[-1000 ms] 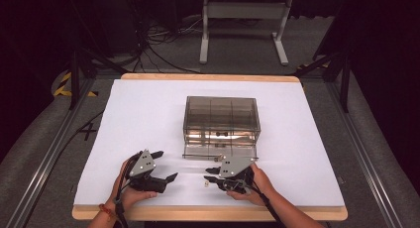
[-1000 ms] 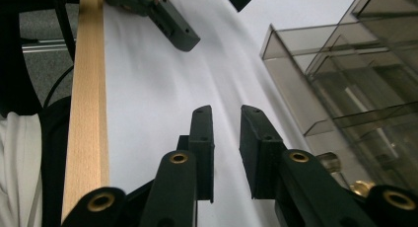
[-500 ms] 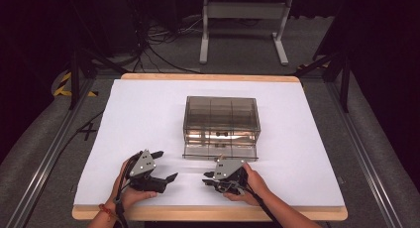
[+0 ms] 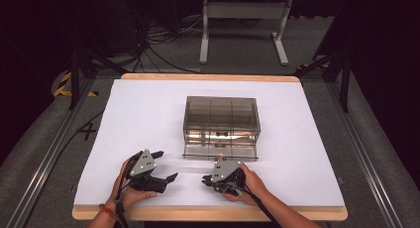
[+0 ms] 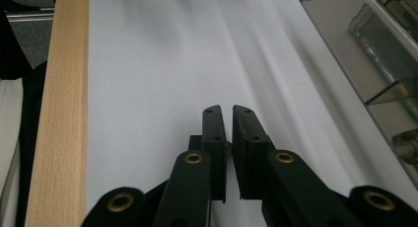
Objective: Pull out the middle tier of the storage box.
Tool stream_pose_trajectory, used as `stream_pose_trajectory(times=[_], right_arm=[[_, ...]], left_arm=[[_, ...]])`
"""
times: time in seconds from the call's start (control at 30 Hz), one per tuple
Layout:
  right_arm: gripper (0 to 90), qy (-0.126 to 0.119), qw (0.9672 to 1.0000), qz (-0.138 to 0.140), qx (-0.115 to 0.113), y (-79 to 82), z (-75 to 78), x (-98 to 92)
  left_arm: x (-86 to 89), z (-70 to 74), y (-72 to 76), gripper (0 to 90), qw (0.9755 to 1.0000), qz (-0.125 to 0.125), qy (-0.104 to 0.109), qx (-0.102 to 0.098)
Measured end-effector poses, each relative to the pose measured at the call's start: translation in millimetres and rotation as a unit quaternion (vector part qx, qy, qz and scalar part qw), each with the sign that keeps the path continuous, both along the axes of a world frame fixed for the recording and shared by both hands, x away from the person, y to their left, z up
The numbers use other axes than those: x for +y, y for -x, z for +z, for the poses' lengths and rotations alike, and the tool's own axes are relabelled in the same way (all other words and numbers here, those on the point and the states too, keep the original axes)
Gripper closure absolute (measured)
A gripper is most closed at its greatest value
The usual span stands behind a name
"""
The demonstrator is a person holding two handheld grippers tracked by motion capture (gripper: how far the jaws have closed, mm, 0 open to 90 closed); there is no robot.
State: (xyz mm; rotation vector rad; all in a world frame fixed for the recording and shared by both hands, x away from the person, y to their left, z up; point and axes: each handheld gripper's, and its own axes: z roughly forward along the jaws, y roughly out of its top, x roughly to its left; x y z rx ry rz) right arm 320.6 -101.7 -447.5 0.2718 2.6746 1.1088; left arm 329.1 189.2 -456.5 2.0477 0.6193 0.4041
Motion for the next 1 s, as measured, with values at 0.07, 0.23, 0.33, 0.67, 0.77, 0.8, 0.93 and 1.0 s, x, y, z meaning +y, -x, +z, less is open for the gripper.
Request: stream_pose_trajectory(times=[0.07, 0.23, 0.33, 0.67, 0.77, 0.8, 0.93, 1.0], right_arm=[[85.6, 0.002, 1.0000, -0.001, -0.003, 0.3, 0.5, -0.2], [86.0, 0.001, 1.0000, -0.008, -0.004, -0.3, 2.9, -2.2], [86.0, 0.000, 0.9999, -0.010, -0.006, -0.3, 4.5, -3.1], [86.1, -0.009, 0.9999, -0.012, -0.007, 0.9, 10.4, -5.9], [86.1, -0.010, 0.9998, -0.012, -0.009, 1.5, 12.6, -7.1], [86.1, -0.011, 0.9998, -0.011, -0.010, 1.5, 13.2, -7.4], [86.1, -0.015, 0.9997, -0.014, -0.013, 1.8, 16.8, -9.6], [86.2, -0.016, 0.9996, -0.014, -0.016, 1.9, 18.4, -10.4]], left_arm=[[-0.1, 0.0, 0.0, 12.7, 1.0000, 0.001, 0.000, 0.000], [-0.1, -0.1, -0.2, 12.7, 1.0000, 0.001, 0.000, 0.002], [-0.2, -0.1, -0.2, 12.6, 1.0000, 0.002, 0.000, 0.002], [0.1, -0.1, -0.7, 12.5, 1.0000, 0.001, 0.001, 0.004], [0.1, -0.1, -0.7, 12.6, 1.0000, 0.002, 0.002, 0.004], [0.1, -0.2, -0.7, 12.6, 1.0000, 0.002, 0.002, 0.004], [0.1, -0.1, -0.6, 12.5, 1.0000, 0.002, 0.001, 0.003], [0.1, -0.1, -0.6, 12.5, 1.0000, 0.002, 0.002, 0.004]])
